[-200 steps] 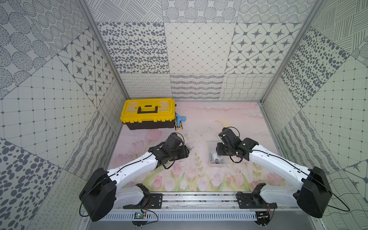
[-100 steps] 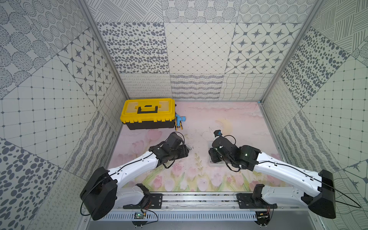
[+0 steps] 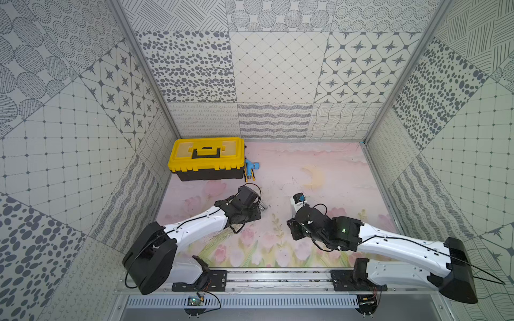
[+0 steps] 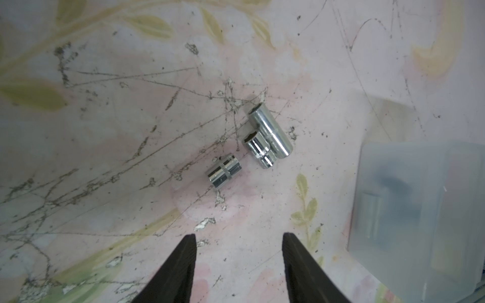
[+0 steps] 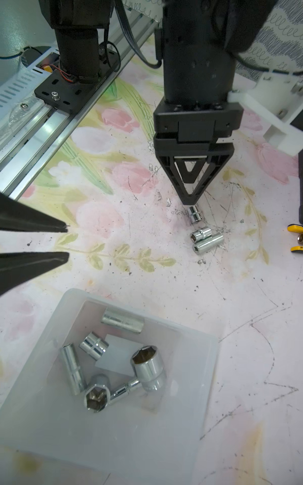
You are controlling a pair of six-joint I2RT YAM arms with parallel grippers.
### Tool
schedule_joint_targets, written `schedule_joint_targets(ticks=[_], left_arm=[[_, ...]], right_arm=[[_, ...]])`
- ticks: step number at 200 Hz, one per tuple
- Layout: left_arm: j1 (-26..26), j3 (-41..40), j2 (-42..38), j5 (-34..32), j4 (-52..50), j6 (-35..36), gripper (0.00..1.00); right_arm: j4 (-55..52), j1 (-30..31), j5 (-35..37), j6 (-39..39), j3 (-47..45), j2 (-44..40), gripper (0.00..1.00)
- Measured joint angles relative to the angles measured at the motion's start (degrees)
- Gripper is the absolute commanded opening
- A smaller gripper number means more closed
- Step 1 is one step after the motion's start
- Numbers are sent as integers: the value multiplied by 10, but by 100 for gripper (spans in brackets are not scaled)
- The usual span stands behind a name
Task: Put the socket on the desktop into the storage box
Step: Pick up the socket head at the center of the board.
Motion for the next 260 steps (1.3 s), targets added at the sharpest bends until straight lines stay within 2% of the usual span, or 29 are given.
schedule_joint_targets(ticks=[111,260], left_arm=[[21,32,101,-9,33,-1,50],[22,70,159,-52,24,4,43]], right_arm=[[22,3,-17,0,1,44,14],[23,6,-16,0,1,44,11]])
